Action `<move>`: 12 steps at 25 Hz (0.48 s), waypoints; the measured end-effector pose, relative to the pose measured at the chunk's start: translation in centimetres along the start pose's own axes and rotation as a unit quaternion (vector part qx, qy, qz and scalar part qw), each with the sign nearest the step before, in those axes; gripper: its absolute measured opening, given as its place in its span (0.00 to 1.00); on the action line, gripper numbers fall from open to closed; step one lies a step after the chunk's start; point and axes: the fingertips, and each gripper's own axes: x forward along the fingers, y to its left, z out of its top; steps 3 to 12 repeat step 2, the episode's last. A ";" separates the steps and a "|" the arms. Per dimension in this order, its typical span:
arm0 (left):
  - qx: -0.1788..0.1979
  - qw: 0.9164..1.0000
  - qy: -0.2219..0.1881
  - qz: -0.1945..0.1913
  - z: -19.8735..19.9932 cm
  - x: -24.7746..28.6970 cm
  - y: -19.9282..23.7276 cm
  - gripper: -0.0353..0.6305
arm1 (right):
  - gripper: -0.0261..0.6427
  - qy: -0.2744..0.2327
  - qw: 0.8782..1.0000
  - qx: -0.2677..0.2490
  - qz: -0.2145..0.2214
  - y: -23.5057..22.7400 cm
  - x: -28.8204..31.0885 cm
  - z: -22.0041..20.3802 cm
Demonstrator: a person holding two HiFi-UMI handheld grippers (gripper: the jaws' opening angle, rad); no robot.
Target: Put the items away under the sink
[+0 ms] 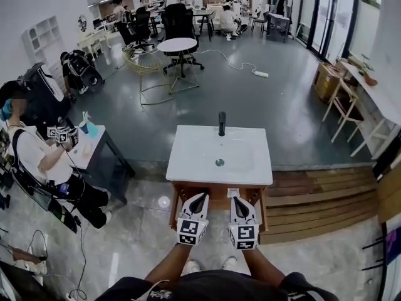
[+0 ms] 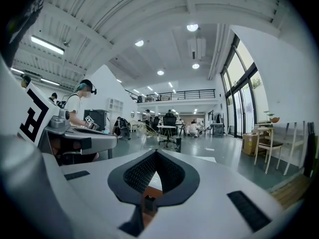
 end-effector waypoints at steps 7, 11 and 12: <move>0.001 1.000 -0.001 -0.001 0.0 0.0 -0.3 0.06 | 0.07 0.000 1.000 0.000 -0.002 -0.2 -0.3 -0.1; 0.001 1.000 -0.001 -0.001 0.0 0.0 -0.3 0.06 | 0.07 0.000 1.000 0.000 -0.002 -0.2 -0.3 -0.1; 0.001 1.000 -0.001 -0.001 0.0 0.0 -0.3 0.06 | 0.07 0.000 1.000 0.000 -0.002 -0.2 -0.3 -0.1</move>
